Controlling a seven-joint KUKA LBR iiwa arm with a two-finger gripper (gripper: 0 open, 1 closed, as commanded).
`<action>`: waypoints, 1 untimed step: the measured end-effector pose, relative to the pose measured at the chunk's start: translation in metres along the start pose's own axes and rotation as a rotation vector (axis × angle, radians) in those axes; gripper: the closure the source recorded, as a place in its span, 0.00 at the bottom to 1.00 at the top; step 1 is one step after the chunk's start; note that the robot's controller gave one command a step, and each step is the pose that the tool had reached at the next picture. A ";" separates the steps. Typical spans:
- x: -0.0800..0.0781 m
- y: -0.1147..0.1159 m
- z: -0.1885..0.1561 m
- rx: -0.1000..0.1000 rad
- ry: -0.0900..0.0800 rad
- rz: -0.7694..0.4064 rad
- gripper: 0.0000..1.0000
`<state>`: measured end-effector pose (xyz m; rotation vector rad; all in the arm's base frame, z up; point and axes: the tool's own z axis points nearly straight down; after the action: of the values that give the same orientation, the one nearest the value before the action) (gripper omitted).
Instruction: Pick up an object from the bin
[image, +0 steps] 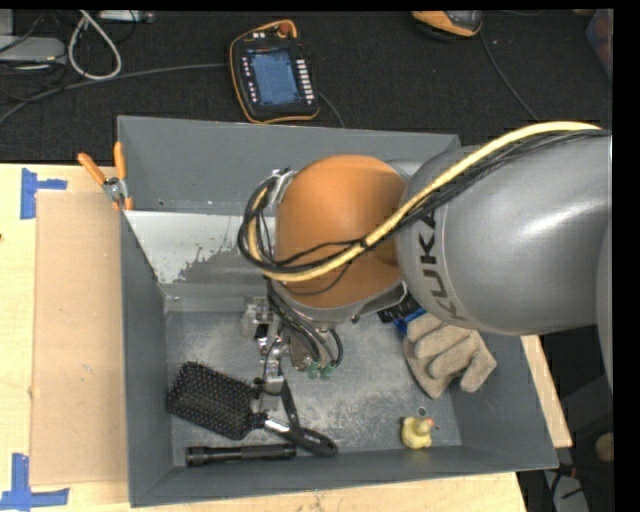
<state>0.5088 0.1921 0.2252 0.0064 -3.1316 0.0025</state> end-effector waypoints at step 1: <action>-0.002 -0.002 -0.005 -0.001 -0.008 0.007 0.00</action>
Offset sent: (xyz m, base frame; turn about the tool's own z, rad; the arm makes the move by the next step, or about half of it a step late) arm 0.0093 0.0225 -0.1552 0.2050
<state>0.5107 0.1904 0.2297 -0.0046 -3.1393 0.0002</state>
